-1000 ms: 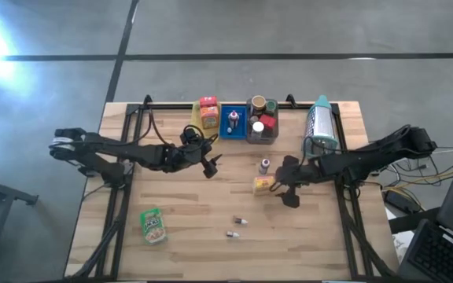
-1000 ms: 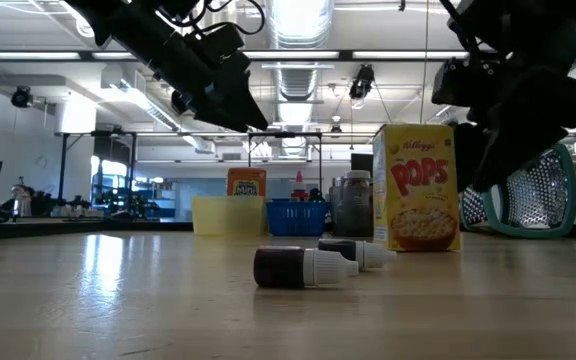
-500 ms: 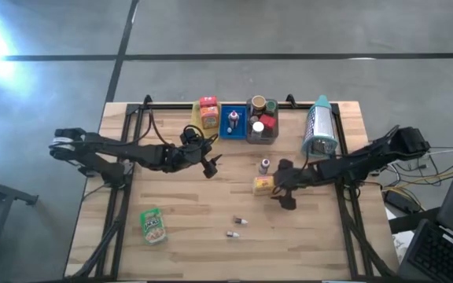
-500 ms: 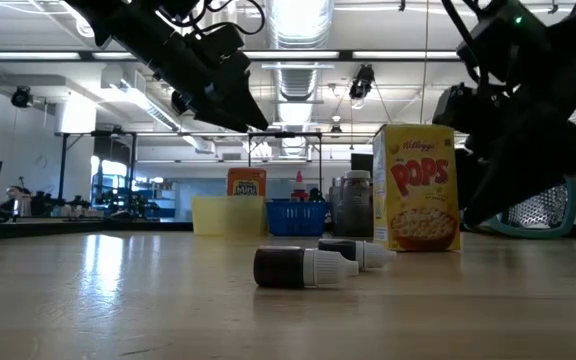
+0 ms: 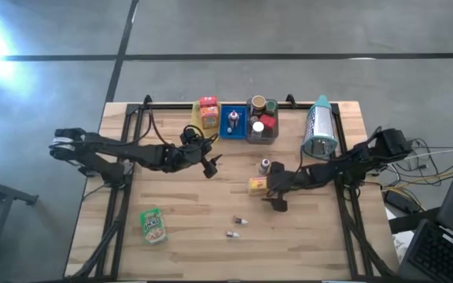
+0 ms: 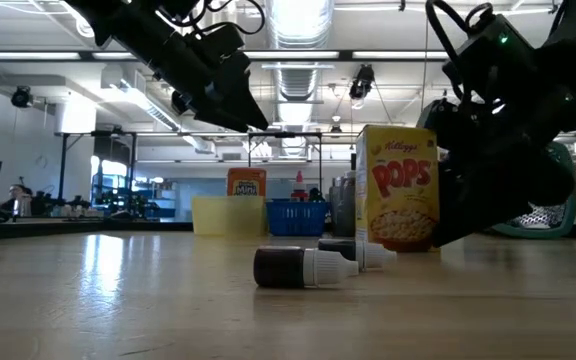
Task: Pick & Place Kitchen Items
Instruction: Put the yellow cereal box into the yellow bin
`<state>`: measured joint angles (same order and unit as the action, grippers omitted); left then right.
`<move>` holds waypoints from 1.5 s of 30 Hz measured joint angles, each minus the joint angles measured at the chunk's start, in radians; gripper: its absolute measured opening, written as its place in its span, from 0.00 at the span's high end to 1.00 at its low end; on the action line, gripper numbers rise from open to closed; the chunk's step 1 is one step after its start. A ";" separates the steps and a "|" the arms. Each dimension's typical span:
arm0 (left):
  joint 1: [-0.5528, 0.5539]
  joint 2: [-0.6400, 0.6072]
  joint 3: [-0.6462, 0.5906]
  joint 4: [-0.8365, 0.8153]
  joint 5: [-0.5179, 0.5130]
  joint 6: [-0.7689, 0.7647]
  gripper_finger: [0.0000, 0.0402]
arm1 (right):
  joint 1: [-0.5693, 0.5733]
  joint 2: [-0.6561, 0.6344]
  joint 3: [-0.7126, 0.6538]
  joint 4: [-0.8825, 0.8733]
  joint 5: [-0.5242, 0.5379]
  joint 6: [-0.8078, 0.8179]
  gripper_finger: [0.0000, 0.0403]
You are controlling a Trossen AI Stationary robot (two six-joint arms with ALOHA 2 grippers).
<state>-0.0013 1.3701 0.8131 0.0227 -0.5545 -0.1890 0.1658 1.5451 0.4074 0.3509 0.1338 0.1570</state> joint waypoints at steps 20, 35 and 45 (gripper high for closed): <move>0.000 0.000 0.000 0.003 0.000 0.001 0.18 | 0.000 0.006 -0.002 0.062 -0.002 0.007 0.33; 0.002 0.000 0.035 0.006 0.295 -0.020 0.18 | 0.000 0.006 -0.002 0.084 -0.041 0.031 0.62; 0.004 0.013 0.157 -0.138 0.474 -0.014 0.18 | 0.000 0.005 -0.002 0.141 -0.041 0.034 0.60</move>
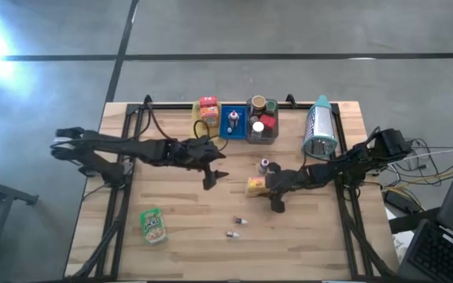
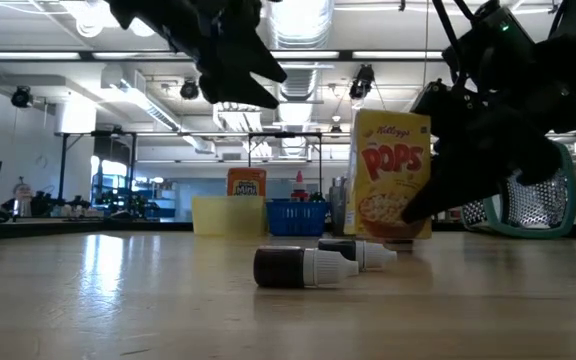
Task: Pick & Place Kitchen Items
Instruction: Put the yellow cereal box into the yellow bin
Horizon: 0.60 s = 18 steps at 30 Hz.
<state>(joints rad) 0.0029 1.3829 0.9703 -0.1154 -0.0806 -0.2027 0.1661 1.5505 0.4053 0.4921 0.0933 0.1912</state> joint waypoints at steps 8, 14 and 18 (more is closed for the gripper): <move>-0.001 0.122 0.071 -0.014 0.127 0.019 0.18 | 0.000 0.000 0.001 0.020 0.001 -0.008 0.63; -0.009 0.229 0.159 -0.014 0.154 0.034 0.18 | 0.000 -0.001 0.026 0.020 0.004 -0.028 0.63; -0.023 0.290 0.227 -0.018 0.154 0.074 0.18 | 0.000 -0.001 0.043 0.014 0.004 -0.041 0.60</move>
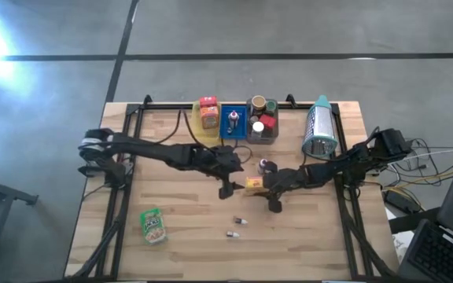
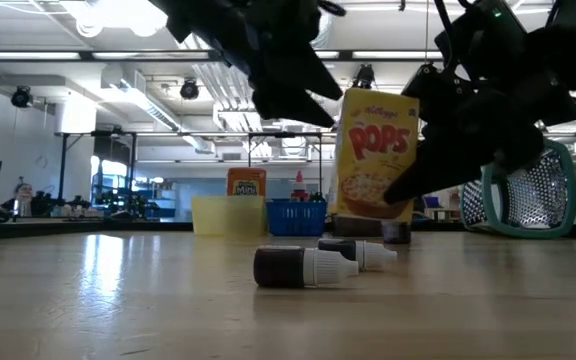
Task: Pick & Place Kitchen Items
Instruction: Put the yellow cereal box into the yellow bin
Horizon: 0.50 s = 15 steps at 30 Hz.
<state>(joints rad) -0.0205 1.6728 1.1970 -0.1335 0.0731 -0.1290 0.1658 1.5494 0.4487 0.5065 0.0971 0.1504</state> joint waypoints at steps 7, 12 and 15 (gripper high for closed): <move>-0.034 0.051 0.062 -0.025 -0.004 0.065 0.18 | 0.000 0.000 0.006 -0.002 0.000 -0.003 0.62; -0.037 0.066 0.062 0.000 -0.036 0.064 0.18 | 0.000 0.000 0.010 -0.001 0.001 -0.006 0.65; -0.036 0.080 0.061 0.037 -0.048 0.057 0.18 | 0.000 0.000 0.016 0.000 0.001 -0.011 0.64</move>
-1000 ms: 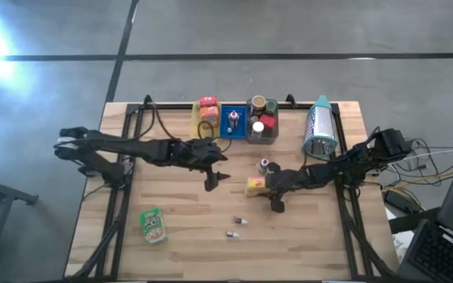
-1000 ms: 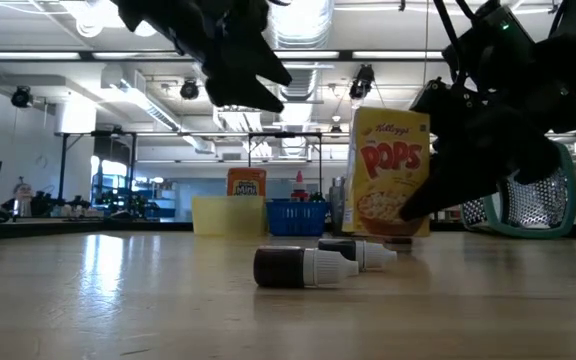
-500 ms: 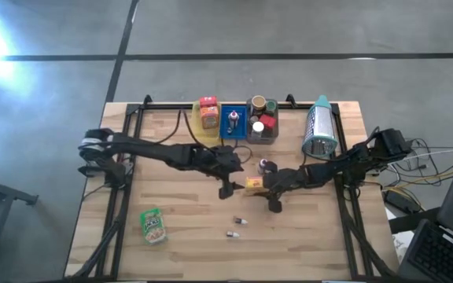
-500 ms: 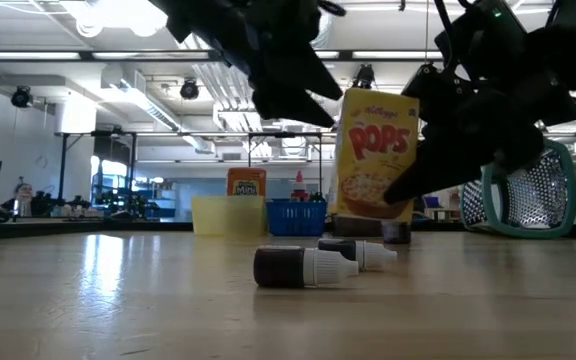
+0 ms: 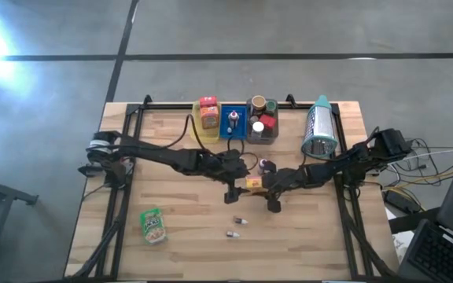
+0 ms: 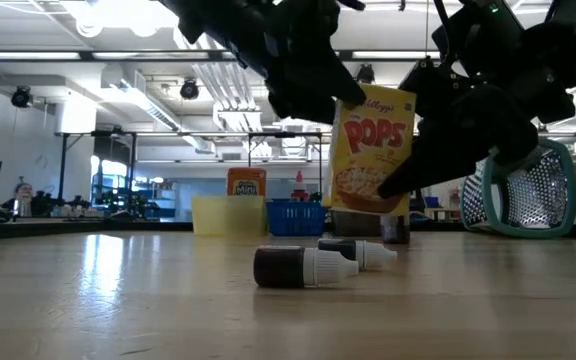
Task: Pick & Place Kitchen Items
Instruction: Put the yellow cereal box into the yellow bin
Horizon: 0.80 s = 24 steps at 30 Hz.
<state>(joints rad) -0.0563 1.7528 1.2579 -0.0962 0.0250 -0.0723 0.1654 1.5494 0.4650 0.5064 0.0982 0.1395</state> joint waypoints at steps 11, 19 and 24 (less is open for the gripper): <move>0.001 0.017 0.017 0.040 -0.008 0.010 0.23 | 0.000 0.000 0.005 0.000 0.002 -0.004 0.61; 0.001 0.020 0.017 0.036 -0.009 0.011 0.35 | 0.000 0.000 0.005 0.000 0.002 0.001 0.66; 0.001 0.021 0.017 0.036 -0.009 0.010 0.41 | 0.000 0.000 0.005 0.000 0.002 0.011 0.62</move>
<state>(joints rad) -0.0551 1.7741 1.2747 -0.0605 0.0158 -0.0624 0.1650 1.5494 0.4699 0.5068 0.1004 0.1501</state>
